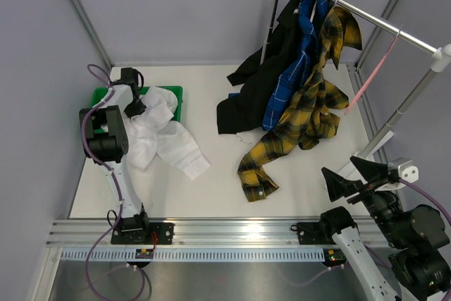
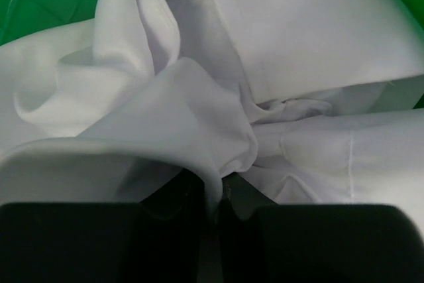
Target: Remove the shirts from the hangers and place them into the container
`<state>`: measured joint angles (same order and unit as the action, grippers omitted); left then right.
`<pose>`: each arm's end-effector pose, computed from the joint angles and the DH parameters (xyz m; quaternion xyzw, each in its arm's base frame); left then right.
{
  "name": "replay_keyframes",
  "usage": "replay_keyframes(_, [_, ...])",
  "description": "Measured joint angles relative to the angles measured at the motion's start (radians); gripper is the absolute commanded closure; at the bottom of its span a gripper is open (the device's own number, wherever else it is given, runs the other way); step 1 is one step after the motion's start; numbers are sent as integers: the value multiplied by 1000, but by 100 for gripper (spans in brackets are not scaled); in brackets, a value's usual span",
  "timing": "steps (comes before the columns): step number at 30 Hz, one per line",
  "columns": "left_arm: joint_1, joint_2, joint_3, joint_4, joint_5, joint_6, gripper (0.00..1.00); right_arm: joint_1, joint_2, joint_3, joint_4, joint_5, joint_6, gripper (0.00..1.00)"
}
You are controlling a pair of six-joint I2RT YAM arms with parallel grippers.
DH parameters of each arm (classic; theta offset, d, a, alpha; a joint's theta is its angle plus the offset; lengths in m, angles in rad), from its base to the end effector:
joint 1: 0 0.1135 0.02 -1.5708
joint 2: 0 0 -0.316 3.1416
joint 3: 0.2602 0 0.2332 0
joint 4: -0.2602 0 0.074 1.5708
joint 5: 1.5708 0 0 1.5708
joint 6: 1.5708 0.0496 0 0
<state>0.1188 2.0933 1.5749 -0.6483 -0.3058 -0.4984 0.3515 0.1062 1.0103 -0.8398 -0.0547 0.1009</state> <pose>0.4459 0.0683 0.2163 -0.3232 0.9132 0.1091 0.2229 -0.0749 -0.0246 0.3691 -0.1052 0.6759 0.1818 0.7064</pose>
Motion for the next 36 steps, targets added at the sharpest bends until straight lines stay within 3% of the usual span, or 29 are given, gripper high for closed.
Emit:
replay_keyframes(3, [8, 0, 11, -12, 20, 4, 56, 0, 3, -1, 4, 0, 0, 0])
replay_keyframes(4, [10, -1, 16, -17, 24, 7, 37, 0, 3, -1, 5, 0, 0, 1])
replay_keyframes(8, [12, -55, 21, -51, 46, 13, 8, 0, 3, -2, 5, -1, 0, 0])
replay_keyframes(10, [12, -122, 20, -73, 60, 21, 2, 0, 3, -2, 5, -2, 0, 1])
replay_keyframes(18, [-7, -587, -76, -68, 108, 29, 1, 0, -7, -11, 5, -18, 0, 0])
replay_keyframes(28, [-40, -1090, -702, -42, 132, -45, 1, 0, -30, -10, 5, -20, 0, 1])
replay_keyframes(36, [-40, -1238, -1011, 9, 114, -200, 1, 0, -60, -16, 8, -36, 0, 1])
